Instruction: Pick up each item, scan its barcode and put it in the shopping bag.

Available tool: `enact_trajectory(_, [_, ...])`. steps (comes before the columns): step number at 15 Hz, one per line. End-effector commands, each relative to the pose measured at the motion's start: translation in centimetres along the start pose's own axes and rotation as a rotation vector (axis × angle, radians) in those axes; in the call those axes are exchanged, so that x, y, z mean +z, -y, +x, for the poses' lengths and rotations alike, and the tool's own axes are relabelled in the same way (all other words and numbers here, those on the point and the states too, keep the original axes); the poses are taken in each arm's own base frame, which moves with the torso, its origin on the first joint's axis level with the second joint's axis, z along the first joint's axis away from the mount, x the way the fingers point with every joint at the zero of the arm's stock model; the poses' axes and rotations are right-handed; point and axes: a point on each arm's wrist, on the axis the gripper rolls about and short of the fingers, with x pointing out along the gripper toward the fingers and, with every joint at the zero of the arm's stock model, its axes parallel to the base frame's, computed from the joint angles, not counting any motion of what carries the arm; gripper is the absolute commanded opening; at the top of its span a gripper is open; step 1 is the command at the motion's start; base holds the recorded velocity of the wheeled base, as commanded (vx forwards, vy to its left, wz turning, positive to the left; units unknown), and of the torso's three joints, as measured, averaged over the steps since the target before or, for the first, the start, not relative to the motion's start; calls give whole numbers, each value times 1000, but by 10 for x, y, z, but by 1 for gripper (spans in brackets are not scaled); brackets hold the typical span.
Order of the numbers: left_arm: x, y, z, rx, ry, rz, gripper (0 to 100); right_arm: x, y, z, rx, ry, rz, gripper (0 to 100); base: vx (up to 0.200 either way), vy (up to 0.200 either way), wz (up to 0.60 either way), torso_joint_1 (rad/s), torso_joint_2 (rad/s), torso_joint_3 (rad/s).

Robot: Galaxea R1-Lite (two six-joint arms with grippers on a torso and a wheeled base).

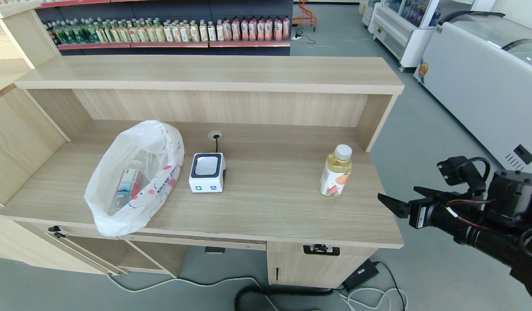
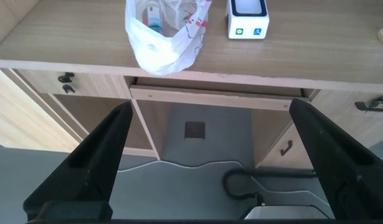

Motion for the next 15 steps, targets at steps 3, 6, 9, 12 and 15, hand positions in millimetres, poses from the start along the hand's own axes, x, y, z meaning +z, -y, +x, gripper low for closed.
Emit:
enact_trajectory(3, [0, 0, 0, 0, 0, 0, 100, -23, -11, 26, 49, -49, -5, 100, 0, 0, 0, 0, 0, 0])
enact_trajectory(6, [0, 0, 0, 0, 0, 0, 100, -19, -10, 40, 40, -6, -15, 100, 0, 0, 0, 0, 0, 0])
enact_trajectory(9, [0, 0, 0, 0, 0, 0, 100, -10, -13, 61, 10, 40, -20, 100, 0, 0, 0, 0, 0, 0])
enact_trajectory(12, [0, 0, 0, 0, 0, 0, 100, -8, -25, 81, 46, 62, -32, 100, 0, 0, 0, 0, 0, 0])
enact_trajectory(15, [0, 0, 0, 0, 0, 0, 100, -6, -30, 106, 50, 94, -44, 100, 0, 0, 0, 0, 0, 0])
